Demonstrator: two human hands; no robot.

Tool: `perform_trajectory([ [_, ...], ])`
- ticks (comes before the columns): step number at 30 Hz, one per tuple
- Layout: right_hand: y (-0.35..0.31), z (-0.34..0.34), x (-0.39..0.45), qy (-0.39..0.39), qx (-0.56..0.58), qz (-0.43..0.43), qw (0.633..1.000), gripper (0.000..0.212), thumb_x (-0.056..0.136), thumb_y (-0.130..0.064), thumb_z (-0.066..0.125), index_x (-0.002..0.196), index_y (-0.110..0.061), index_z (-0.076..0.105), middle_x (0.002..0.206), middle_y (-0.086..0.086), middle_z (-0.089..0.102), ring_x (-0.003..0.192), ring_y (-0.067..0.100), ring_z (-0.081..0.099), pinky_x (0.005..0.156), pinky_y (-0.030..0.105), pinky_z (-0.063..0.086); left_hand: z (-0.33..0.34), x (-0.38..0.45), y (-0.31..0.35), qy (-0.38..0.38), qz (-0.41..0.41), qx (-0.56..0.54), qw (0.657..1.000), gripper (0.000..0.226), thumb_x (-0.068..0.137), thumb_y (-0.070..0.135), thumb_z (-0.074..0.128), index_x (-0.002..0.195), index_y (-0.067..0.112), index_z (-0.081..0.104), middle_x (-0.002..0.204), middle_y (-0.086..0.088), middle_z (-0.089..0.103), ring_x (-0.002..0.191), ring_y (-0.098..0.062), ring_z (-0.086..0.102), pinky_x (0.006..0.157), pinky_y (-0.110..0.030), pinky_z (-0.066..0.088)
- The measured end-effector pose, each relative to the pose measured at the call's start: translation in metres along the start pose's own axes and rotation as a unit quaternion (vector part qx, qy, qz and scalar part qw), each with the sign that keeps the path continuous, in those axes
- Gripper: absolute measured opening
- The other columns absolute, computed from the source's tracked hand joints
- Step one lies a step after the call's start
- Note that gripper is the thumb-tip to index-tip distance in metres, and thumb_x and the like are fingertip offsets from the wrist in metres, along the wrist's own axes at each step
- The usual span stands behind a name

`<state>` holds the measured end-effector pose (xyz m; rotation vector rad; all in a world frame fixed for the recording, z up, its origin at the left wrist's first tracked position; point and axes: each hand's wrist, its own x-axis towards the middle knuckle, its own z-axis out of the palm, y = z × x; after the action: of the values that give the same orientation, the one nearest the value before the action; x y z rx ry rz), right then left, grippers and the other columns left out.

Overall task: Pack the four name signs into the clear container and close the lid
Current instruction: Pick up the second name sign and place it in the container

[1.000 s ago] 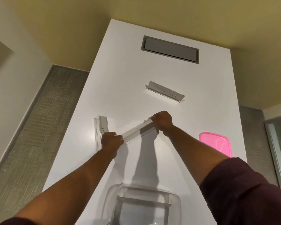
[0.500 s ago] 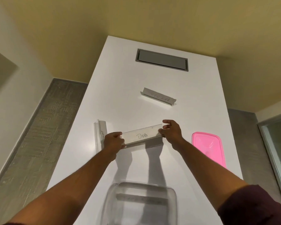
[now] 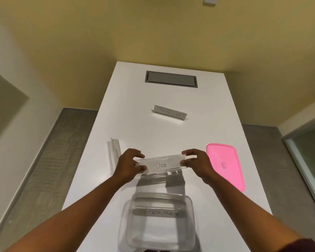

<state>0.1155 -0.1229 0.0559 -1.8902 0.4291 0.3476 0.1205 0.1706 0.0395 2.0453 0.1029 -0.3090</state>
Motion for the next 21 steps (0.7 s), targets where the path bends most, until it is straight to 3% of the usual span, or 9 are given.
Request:
perform_trajectory([
  [2, 0.004, -0.001, -0.013, -0.004, -0.008, -0.008, 1.0, 0.033, 0.077, -0.001, 0.082, 0.103, -0.018, 0.071, 0.089, 0.01, 0.079, 0.076, 0.018, 0.075, 0.079, 0.035, 0.05, -0.003, -0.005, 0.0, -0.042, 0.035, 0.085, 0.995, 0.048, 0.064, 0.011, 0.092, 0.107, 0.016, 0.072, 0.119, 0.003, 0.063, 0.074, -0.009, 0.058, 0.073, -0.019, 0.048],
  [4, 0.005, -0.002, -0.025, 0.0, -0.016, -0.021, 1.0, 0.033, 0.077, -0.001, 0.082, 0.103, -0.017, 0.07, 0.096, 0.006, 0.078, 0.077, 0.019, 0.076, 0.075, 0.031, 0.051, -0.004, -0.009, 0.003, -0.065, 0.048, 0.145, 0.986, 0.053, 0.064, 0.012, 0.092, 0.113, 0.013, 0.072, 0.119, -0.002, 0.067, 0.088, -0.016, 0.062, 0.082, -0.025, 0.051],
  [7, 0.005, -0.001, -0.036, 0.017, -0.039, -0.044, 0.998, 0.033, 0.076, -0.002, 0.084, 0.102, -0.017, 0.07, 0.105, -0.002, 0.074, 0.075, 0.018, 0.076, 0.062, 0.021, 0.045, -0.002, -0.016, 0.004, -0.064, 0.054, 0.193, 0.978, 0.053, 0.067, 0.014, 0.089, 0.117, 0.014, 0.072, 0.12, -0.003, 0.071, 0.107, -0.022, 0.064, 0.095, -0.034, 0.051],
  [9, 0.006, -0.001, -0.042, 0.027, -0.07, -0.063, 0.995, 0.033, 0.075, -0.006, 0.085, 0.101, -0.02, 0.07, 0.104, -0.006, 0.074, 0.074, 0.016, 0.076, 0.058, 0.019, 0.042, -0.001, -0.022, 0.005, -0.052, 0.06, 0.221, 0.972, 0.05, 0.07, 0.02, 0.088, 0.117, 0.02, 0.072, 0.117, 0.001, 0.072, 0.11, -0.021, 0.062, 0.094, -0.033, 0.05],
  [14, 0.015, -0.006, -0.055, 0.033, -0.168, -0.114, 0.979, 0.034, 0.075, -0.022, 0.086, 0.1, -0.034, 0.065, 0.099, -0.019, 0.074, 0.08, 0.003, 0.071, 0.068, 0.028, 0.05, -0.002, -0.033, 0.006, -0.01, 0.073, 0.281, 0.957, 0.047, 0.065, 0.038, 0.088, 0.109, 0.039, 0.072, 0.095, 0.006, 0.049, 0.102, -0.019, 0.052, 0.088, -0.032, 0.043],
  [17, 0.02, -0.009, -0.062, 0.013, -0.227, -0.142, 0.963, 0.05, 0.074, -0.027, 0.087, 0.115, -0.037, 0.062, 0.102, -0.019, 0.073, 0.101, 0.01, 0.061, 0.083, 0.032, 0.049, -0.003, -0.038, 0.007, -0.024, 0.076, 0.282, 0.956, 0.044, 0.064, 0.039, 0.088, 0.106, 0.04, 0.073, 0.102, 0.007, 0.06, 0.107, -0.014, 0.051, 0.087, -0.03, 0.042],
  [21, 0.026, -0.008, -0.073, -0.003, -0.302, -0.182, 0.936, 0.053, 0.084, -0.024, 0.08, 0.131, -0.035, 0.057, 0.111, -0.015, 0.068, 0.113, 0.015, 0.051, 0.088, 0.03, 0.042, 0.0, -0.048, 0.003, -0.021, 0.09, 0.259, 0.961, 0.031, 0.071, 0.034, 0.085, 0.1, 0.036, 0.074, 0.102, 0.014, 0.071, 0.103, -0.011, 0.059, 0.076, -0.027, 0.042],
])
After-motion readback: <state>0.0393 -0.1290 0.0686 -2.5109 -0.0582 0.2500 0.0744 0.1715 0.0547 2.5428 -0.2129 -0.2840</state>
